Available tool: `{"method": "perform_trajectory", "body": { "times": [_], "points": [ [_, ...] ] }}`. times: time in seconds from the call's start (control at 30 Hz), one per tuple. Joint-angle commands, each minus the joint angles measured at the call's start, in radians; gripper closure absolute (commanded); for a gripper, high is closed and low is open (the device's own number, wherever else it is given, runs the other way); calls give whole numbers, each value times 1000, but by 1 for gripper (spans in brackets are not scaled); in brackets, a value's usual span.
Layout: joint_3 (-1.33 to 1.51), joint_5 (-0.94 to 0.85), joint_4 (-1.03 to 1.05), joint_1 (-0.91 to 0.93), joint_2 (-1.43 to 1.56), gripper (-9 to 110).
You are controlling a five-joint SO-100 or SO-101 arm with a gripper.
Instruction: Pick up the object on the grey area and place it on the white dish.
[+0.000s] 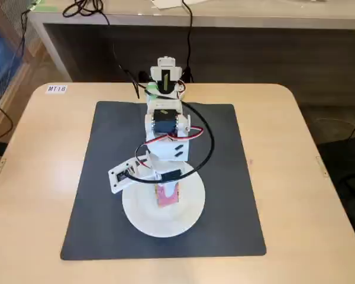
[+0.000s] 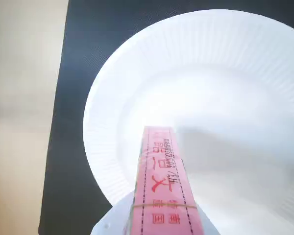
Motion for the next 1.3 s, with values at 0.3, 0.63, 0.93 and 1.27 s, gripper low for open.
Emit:
{"method": "perform_trajectory", "body": {
  "times": [0.3,0.63,0.93,1.27],
  "points": [
    [-69,-32,-6,6,6,98],
    [-69,-32,-6,8,-5,97],
    [-72,-26,-6,8,-20,95],
    [-89,-23,-6,8,-34,84]
  ]
}}
